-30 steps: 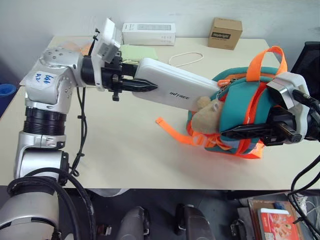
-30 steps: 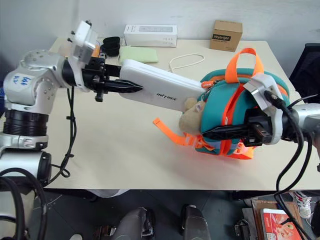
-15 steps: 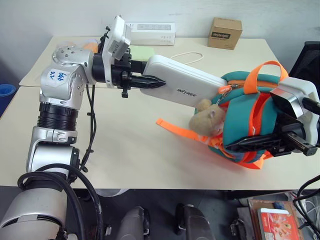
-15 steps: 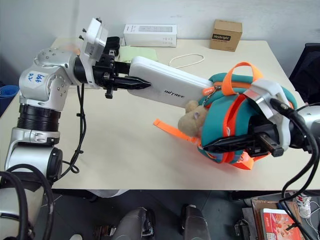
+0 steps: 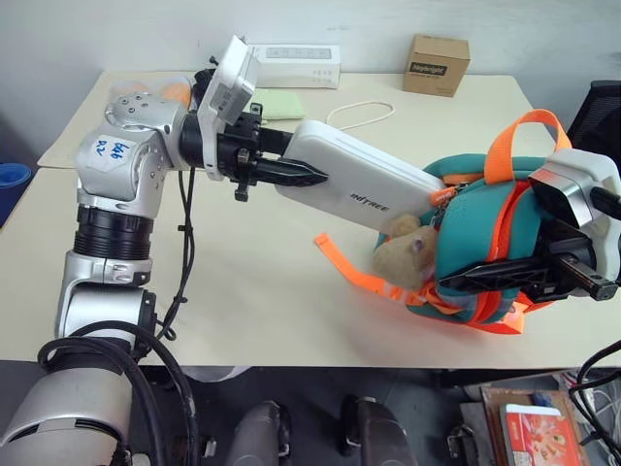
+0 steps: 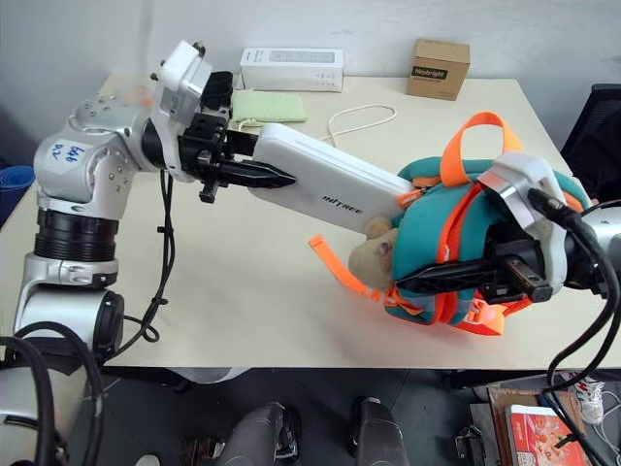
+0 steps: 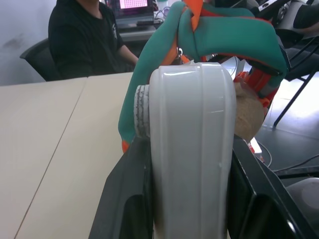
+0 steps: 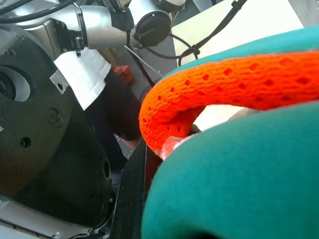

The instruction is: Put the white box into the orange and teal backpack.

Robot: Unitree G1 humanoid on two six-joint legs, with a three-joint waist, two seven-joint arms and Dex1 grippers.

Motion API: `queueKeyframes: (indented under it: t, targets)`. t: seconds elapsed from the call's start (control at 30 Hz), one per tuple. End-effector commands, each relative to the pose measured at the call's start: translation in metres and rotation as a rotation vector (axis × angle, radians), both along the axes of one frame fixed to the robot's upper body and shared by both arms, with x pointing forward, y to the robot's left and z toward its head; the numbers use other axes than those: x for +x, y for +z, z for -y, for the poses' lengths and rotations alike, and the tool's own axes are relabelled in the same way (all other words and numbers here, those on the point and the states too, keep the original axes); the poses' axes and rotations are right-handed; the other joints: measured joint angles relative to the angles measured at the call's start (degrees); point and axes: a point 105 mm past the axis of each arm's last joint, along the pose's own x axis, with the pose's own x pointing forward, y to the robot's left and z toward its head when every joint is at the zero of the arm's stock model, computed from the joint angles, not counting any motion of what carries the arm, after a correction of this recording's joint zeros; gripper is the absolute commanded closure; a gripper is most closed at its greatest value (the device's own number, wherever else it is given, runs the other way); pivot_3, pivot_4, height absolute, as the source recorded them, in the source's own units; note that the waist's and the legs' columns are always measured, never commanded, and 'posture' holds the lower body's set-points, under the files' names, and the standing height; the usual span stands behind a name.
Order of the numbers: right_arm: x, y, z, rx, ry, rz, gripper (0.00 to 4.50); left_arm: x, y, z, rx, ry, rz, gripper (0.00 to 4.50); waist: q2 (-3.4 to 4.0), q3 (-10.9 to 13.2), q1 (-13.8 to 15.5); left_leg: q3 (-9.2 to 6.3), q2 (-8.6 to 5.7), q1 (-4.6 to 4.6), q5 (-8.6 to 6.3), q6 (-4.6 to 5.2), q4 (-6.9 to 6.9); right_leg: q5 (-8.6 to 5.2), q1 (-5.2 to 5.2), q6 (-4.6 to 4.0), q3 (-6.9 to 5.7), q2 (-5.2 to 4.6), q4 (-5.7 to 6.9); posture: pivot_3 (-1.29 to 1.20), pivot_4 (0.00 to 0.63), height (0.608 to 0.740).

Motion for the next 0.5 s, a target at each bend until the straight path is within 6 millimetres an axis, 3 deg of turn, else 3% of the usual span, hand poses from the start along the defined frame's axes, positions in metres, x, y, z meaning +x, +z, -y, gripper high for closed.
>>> queueKeyframes:
  t: [0.03, 0.1, 0.23, 0.37, 0.5]
  targets:
    - [-0.007, 0.009, -0.001, 0.007, 0.017, 0.022, 4.49, -0.015, 0.027, 0.017, -0.104, -0.125, 0.059, 3.18, 0.0, 0.0, -0.02, 0.0, 0.0, -0.01, 0.0, 0.01, 0.0, 0.01, 0.0, 0.01, 0.0, 0.0, 0.0, 0.0, 0.15, 0.74]
    - [-0.008, 0.008, -0.002, 0.008, 0.015, 0.019, 4.49, -0.015, 0.027, 0.019, -0.113, -0.134, 0.057, 3.18, 0.0, 0.0, -0.09, 0.0, 0.0, -0.01, 0.0, 0.01, 0.02, 0.01, 0.0, 0.02, 0.0, 0.0, 0.0, 0.0, 0.15, 0.74]
    - [-0.008, 0.008, -0.003, 0.013, 0.008, 0.014, 4.49, -0.011, 0.009, 0.028, -0.072, -0.138, 0.078, 3.18, 0.0, 0.0, -0.1, 0.0, 0.01, 0.01, 0.0, 0.0, 0.02, 0.01, 0.0, 0.02, 0.0, 0.02, 0.01, 0.0, 0.15, 0.74]
    - [-0.009, 0.005, -0.005, 0.021, -0.001, 0.011, 4.49, -0.003, -0.029, 0.048, 0.009, -0.112, 0.151, 3.18, -0.01, -0.01, 0.13, -0.04, 0.0, 0.03, 0.0, 0.01, 0.06, 0.01, 0.08, 0.01, -0.01, -0.02, 0.0, 0.0, 0.15, 0.74]
    - [-0.01, 0.005, -0.007, 0.026, -0.009, 0.015, 4.49, 0.007, -0.051, 0.04, 0.088, -0.068, 0.183, 3.18, -0.02, -0.01, 0.11, -0.14, 0.0, 0.04, -0.04, 0.06, 0.2, 0.03, 0.2, 0.02, 0.0, -0.08, -0.01, 0.0, 0.15, 0.74]
